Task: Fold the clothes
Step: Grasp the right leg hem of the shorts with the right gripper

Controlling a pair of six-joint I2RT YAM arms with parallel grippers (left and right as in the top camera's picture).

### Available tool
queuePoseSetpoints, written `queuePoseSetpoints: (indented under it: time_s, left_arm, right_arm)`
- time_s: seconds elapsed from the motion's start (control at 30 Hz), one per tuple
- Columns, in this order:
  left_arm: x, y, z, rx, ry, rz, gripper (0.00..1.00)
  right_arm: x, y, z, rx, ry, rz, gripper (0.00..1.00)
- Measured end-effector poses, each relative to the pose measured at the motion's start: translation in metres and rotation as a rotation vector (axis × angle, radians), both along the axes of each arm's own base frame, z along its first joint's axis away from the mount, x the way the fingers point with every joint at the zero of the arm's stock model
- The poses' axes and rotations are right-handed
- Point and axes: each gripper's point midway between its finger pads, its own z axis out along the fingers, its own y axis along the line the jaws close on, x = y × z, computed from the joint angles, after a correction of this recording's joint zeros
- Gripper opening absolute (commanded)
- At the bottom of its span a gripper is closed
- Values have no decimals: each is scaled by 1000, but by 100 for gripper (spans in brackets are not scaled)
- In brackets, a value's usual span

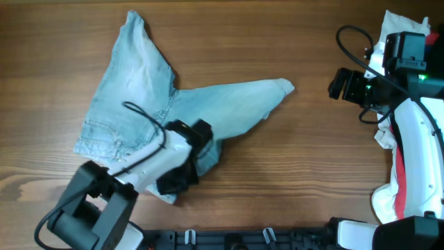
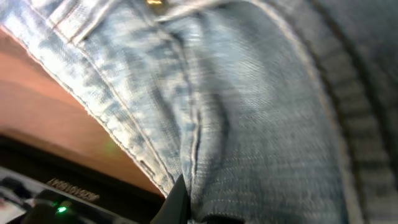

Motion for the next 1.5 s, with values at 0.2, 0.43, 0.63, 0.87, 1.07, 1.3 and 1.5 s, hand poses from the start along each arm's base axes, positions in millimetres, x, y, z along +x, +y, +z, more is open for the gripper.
queuePoseSetpoints:
  time_s: [0.2,0.43,0.63,0.87,1.07,1.3,1.5]
  left_arm:
    - [22,34,-2,-7,-18,229,4]
    - [34,58,-4,-6,-45,315,4]
    - [38,72,-4,6,-54,370,4]
    - [39,73,-4,8,-57,371,4]
    - [39,73,-5,8,-58,371,4]
    - [39,73,-5,8,-59,371,4]
    - [39,73,-5,5,-60,365,4]
  right_arm:
    - [-5,35,-33,169,17,90,90]
    - [0,83,-99,315,15,190,87]
    - [16,126,-138,430,14,209,84]
    - [37,153,-170,506,28,142,69]
    - [54,143,-174,475,-14,41,46]
    - [68,140,-168,480,-65,-6,4]
    - [68,140,-168,483,-64,-7,4]
